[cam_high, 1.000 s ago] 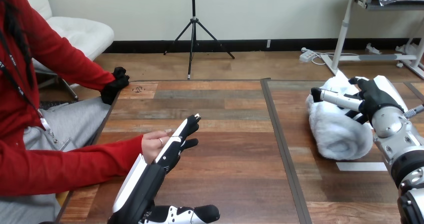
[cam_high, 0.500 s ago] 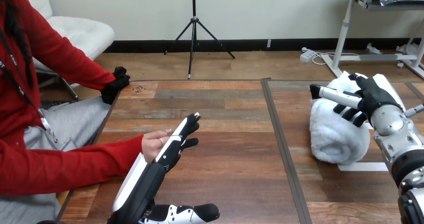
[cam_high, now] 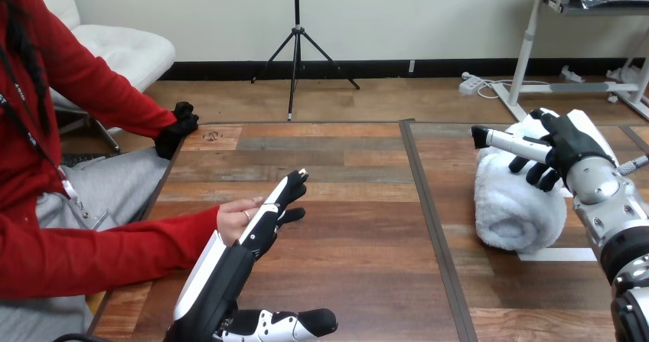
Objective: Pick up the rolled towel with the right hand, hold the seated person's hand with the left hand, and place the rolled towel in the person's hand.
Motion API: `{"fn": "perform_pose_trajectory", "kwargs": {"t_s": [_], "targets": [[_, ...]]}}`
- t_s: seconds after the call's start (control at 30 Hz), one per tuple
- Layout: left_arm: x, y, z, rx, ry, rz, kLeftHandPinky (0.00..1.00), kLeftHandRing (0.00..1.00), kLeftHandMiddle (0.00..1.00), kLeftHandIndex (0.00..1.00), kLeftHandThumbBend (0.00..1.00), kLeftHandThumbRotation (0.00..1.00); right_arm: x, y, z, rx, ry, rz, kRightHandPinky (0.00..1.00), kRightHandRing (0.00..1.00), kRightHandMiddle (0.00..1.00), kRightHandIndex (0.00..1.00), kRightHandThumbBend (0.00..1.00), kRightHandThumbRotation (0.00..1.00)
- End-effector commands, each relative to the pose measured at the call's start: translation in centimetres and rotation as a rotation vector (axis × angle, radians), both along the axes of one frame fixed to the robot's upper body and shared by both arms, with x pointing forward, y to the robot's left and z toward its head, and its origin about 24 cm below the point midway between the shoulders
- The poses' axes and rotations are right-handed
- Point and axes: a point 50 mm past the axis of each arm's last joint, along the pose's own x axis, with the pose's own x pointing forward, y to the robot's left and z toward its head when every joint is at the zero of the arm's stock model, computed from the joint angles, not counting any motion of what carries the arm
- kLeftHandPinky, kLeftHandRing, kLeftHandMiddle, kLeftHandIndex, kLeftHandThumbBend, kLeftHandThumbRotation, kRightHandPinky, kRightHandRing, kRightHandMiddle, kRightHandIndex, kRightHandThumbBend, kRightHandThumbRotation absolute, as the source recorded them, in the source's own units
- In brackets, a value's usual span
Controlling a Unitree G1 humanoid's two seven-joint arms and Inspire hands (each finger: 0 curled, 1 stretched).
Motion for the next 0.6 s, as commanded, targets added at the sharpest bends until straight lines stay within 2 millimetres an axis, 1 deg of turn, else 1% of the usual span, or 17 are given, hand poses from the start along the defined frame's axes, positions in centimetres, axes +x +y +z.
{"fn": "perform_pose_trajectory", "kwargs": {"t_s": [0.0,0.13,0.23,0.47,0.57], "targets": [[1.8,0.0,1.7,-0.02,-0.091,0.009,0.87,0.95,0.97,0.96,1.0,0.6,1.0,-0.9,3.4,-0.045,-0.1,0.011,0.15,0.22,0.35,0.95,1.0,0.61],[1.9,0.0,1.7,-0.016,-0.094,0.01,0.86,0.94,0.97,0.96,1.0,0.6,1.1,-1.1,3.9,-0.049,-0.103,0.02,0.14,0.22,0.36,0.95,1.0,0.61],[1.9,0.0,1.7,-0.014,-0.095,0.011,0.86,0.94,0.97,0.96,1.0,0.61,1.1,-1.2,4.2,-0.06,-0.109,0.033,0.16,0.25,0.39,0.95,1.0,0.61],[2.1,0.0,1.7,-0.017,-0.095,0.01,0.86,0.94,0.96,0.96,1.0,0.61,1.2,-1.5,4.9,-0.073,-0.127,0.046,0.12,0.19,0.31,0.95,1.0,0.62],[2.1,0.0,1.7,-0.017,-0.095,0.007,0.86,0.94,0.97,0.96,1.0,0.61,1.3,-1.6,5.2,-0.079,-0.133,0.05,0.11,0.18,0.3,0.94,1.0,0.62]]}}
